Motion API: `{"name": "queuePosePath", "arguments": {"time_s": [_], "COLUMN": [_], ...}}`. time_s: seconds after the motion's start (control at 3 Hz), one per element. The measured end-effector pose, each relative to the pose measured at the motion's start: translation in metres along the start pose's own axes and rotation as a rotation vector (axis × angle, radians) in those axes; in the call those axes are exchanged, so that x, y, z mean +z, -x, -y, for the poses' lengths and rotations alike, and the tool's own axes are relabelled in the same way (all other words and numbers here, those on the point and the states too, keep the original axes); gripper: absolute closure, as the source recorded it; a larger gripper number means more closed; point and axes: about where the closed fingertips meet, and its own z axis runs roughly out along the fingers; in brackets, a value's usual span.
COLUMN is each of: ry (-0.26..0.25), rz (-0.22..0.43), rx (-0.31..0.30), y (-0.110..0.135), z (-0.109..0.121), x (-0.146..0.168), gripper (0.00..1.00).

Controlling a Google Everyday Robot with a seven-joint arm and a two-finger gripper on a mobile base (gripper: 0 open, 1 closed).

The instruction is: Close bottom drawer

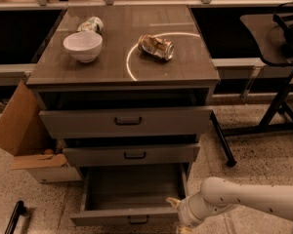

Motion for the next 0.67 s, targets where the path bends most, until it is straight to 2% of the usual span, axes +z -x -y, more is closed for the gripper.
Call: {"name": "queuePosePath", "arguments": {"time_s": [0.33, 0.67], "ry": [0.033, 0.056], "rz": [-0.052, -0.057], "rx": [-0.002, -0.002], "y": [-0.038, -0.07], "z": [0.013, 0.022], "x": [0.029, 0.051], "gripper": [0.0, 0.0]}}
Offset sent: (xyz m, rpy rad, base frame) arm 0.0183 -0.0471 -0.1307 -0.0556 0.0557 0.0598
